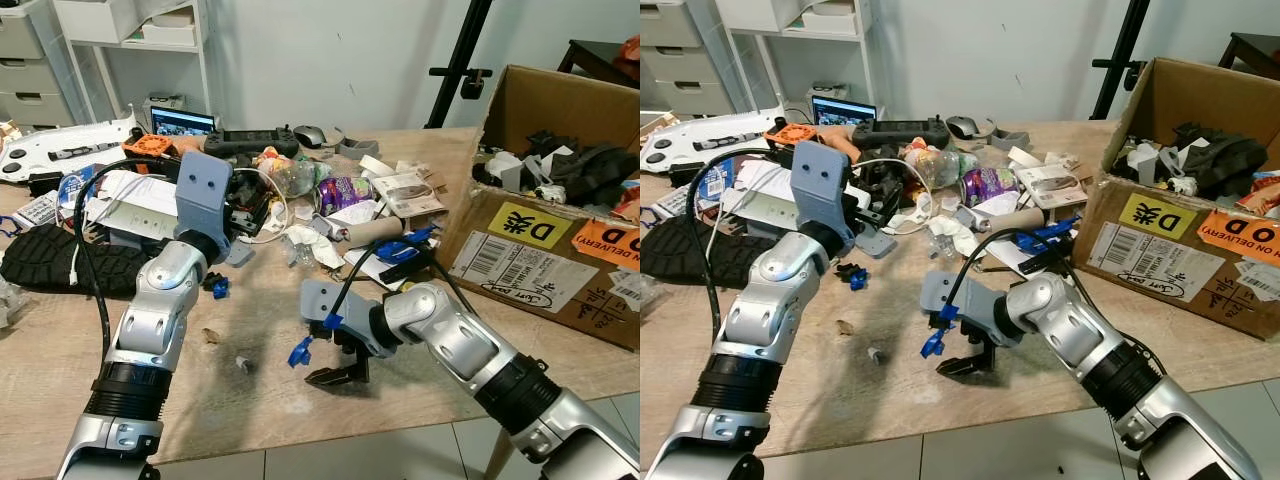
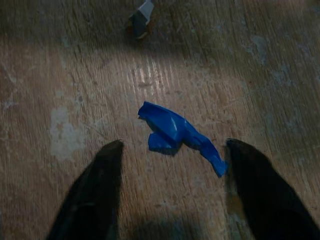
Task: Picking trash to rubbish bin
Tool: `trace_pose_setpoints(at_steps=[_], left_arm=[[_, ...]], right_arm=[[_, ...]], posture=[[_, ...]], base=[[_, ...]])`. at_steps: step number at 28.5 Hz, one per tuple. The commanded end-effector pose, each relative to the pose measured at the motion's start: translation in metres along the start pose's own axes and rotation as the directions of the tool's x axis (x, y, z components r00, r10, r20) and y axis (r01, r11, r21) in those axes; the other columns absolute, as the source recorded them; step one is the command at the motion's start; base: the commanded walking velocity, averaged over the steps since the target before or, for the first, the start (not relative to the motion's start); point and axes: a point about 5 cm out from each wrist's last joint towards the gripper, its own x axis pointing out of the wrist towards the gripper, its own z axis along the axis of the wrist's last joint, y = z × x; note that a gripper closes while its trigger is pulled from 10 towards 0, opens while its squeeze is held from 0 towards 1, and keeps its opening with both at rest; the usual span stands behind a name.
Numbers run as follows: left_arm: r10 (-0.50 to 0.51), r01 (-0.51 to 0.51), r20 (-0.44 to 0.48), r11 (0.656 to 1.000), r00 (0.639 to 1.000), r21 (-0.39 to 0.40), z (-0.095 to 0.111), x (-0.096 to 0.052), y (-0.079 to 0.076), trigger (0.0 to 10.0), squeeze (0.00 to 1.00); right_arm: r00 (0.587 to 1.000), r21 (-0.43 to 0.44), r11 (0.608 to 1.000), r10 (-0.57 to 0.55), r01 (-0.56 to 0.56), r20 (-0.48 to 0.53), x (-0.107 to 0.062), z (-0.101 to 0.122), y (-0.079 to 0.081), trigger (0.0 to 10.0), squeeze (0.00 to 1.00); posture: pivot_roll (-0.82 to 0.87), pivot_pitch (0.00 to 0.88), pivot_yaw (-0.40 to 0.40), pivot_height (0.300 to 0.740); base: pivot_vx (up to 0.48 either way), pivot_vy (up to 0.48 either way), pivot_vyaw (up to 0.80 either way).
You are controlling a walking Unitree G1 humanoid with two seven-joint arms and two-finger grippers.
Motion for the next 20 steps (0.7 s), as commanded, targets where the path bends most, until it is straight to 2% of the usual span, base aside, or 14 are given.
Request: trace_pose_setpoints(at_steps=[1, 11, 15, 18, 20], left_arm=[[-0.009, 0.009, -0.002, 1.0, 1.0, 0.014, 0.0, 0.0, 0.0, 10.0, 0.0], [-0.026, 0.026, -0.015, 0.999, 1.0, 0.018, -0.003, 0.0, -0.002, 10.0, 0.0], [-0.023, 0.023, -0.015, 1.0, 1.0, 0.014, -0.003, -0.001, -0.003, 10.0, 0.0], [-0.017, 0.017, -0.013, 1.0, 1.0, 0.012, -0.003, -0.001, -0.001, 10.0, 0.0], [-0.017, 0.017, -0.012, 1.0, 1.0, 0.012, -0.003, -0.001, -0.002, 10.0, 0.0]], right_arm=[[0.995, 0.096, 0.995, 0.028, -0.019, -0.092, 0.013, -0.028, 0.007, 0.0, 0.0], [0.994, 0.112, 0.993, 0.057, -0.047, -0.091, 0.012, -0.03, 0.009, 0.0, 0.0], [0.995, 0.113, 0.993, 0.055, -0.045, -0.085, 0.009, -0.03, 0.009, 0.0, 0.0], [0.998, 0.14, 0.988, 0.067, -0.069, 0.016, 0.003, -0.017, 0.008, 0.0, 0.0], [0.996, 0.141, 0.987, 0.072, -0.078, 0.048, -0.001, -0.013, 0.008, 0.0, 0.0]], posture=[[0.03, 0.105, 0.013, 0.74], [0.03, 0.13, 0.008, 0.74], [0.03, 0.113, 0.009, 0.74], [0.03, 0.11, 0.008, 0.74], [0.03, 0.117, 0.002, 0.74]], base=[[0.0, 0.0, 0.0], [0.0, 0.0, 0.0], [0.0, 0.0, 0.0], [0.0, 0.0, 0.0], [0.0, 0.0, 0.0]])
